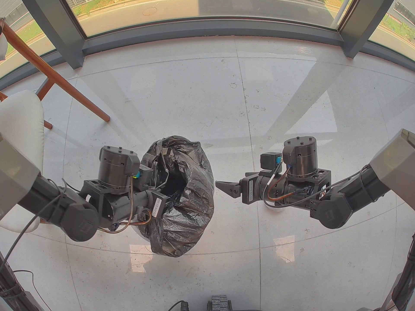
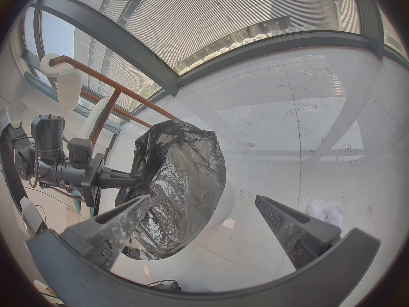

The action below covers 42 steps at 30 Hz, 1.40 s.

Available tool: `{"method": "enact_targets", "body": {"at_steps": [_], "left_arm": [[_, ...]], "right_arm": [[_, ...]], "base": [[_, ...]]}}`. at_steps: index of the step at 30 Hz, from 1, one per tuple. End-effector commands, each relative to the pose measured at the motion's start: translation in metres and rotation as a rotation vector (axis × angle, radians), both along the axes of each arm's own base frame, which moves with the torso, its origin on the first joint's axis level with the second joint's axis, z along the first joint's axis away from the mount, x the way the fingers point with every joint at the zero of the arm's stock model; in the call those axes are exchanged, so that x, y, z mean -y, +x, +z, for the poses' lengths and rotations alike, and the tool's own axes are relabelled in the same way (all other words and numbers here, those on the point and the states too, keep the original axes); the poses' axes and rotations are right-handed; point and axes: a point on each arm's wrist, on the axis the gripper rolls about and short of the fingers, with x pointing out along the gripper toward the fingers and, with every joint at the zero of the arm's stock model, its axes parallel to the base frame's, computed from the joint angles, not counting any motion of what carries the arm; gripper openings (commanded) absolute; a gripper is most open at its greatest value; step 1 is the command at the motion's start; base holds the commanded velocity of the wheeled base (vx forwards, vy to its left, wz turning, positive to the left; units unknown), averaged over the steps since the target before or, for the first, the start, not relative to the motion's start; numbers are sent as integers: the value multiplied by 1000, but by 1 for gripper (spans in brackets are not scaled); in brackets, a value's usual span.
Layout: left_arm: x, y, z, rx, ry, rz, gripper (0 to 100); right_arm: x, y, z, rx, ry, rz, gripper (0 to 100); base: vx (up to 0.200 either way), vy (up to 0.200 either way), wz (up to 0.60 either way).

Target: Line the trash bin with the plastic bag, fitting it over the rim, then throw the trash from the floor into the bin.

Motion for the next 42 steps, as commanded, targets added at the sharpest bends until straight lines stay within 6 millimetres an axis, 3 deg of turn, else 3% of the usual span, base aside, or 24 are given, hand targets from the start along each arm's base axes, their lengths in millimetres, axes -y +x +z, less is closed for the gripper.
{"method": "enact_targets", "body": {"at_steps": [1,9,25,26,32,35,39,42], "left_arm": [[-23,-4,13,29,-12,58,0],[-58,-1,14,32,-14,167,0],[-81,-12,18,19,-62,263,0],[-83,-17,14,1,-51,263,100],[-89,-23,6,-24,-43,283,100],[-103,-21,4,-28,-36,330,100],[-99,-28,8,-26,-38,309,100],[-82,-40,2,-54,-32,245,100]], "right_arm": [[-1,0,-1,-2,-3,1,100],[0,-1,-1,-2,-3,1,100],[0,-1,-1,-2,-3,0,100],[0,-1,-1,-2,-3,0,100],[0,-1,-2,-6,-5,0,100],[1,-1,-3,-8,-7,0,100],[1,-1,-2,-7,-7,-1,100],[0,-1,-3,-8,-7,0,100]], "base": [[0,0,0],[0,0,0],[0,0,0],[0,0,0],[0,0,0],[0,0,0],[0,0,0],[0,0,0]]}}
